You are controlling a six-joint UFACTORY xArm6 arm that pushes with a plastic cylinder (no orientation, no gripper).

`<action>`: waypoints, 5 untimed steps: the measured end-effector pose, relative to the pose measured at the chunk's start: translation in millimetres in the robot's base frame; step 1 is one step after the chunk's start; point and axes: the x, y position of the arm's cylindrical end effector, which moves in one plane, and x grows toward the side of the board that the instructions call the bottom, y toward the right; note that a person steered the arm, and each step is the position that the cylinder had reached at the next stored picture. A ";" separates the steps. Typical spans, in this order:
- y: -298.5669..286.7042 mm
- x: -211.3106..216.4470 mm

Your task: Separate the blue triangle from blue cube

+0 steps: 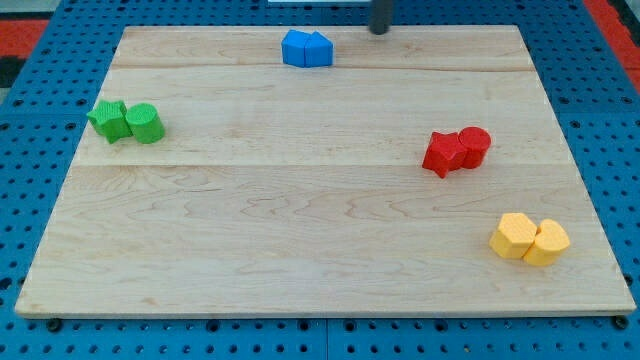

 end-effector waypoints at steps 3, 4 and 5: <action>-45.6 11.7; -45.6 34.5; -59.6 49.8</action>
